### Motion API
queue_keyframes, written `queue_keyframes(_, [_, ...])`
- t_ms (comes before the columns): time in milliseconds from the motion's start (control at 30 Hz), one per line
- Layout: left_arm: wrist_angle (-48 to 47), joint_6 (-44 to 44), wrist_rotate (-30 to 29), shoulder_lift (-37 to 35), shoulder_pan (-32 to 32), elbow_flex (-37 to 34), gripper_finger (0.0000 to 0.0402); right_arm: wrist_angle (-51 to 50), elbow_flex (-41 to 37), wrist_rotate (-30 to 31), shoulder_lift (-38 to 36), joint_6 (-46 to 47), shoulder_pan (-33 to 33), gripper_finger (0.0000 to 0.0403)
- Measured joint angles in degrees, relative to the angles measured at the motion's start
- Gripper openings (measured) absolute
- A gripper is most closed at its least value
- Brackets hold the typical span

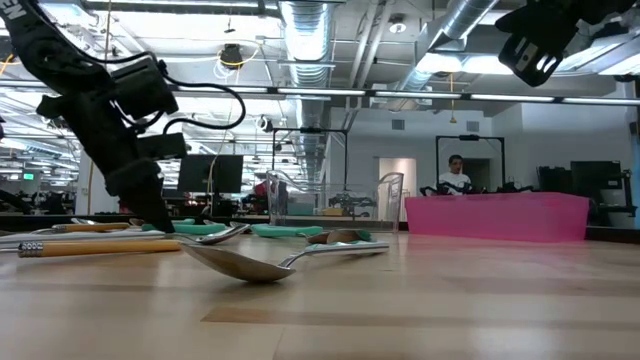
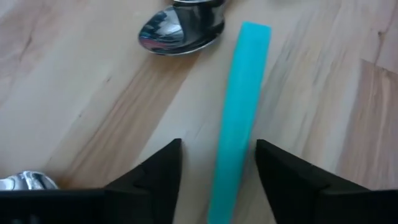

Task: Sort silverware by color (type)
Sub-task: Put the blue spoon into the red bin

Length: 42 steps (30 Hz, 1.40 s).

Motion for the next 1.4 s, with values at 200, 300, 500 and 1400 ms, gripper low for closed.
queue_keyframes(200, [1.13, -1.24, -0.42, -0.04, 0.02, -1.34, 0.0084, 0.00, 0.00, 0.89, 0.00, 0.00, 0.00, 0.0143])
queue_keyframes(300, [1.30, -1.63, -0.42, -0.04, 0.02, -1.38, 0.0042, -0.02, 0.00, 1.03, 0.00, 0.00, 0.00, 0.0143])
queue_keyframes(500, [2.92, -3.84, 0.30, 0.04, 0.09, -1.69, 0.0031, 0.02, 0.00, 1.04, 0.00, 0.00, 0.00, 0.0143])
queue_keyframes(1400, [31.70, -9.93, 5.50, 0.33, -2.71, -1.89, 0.0031, 0.93, 0.00, 7.15, 0.00, -0.27, 0.00, 0.0143])
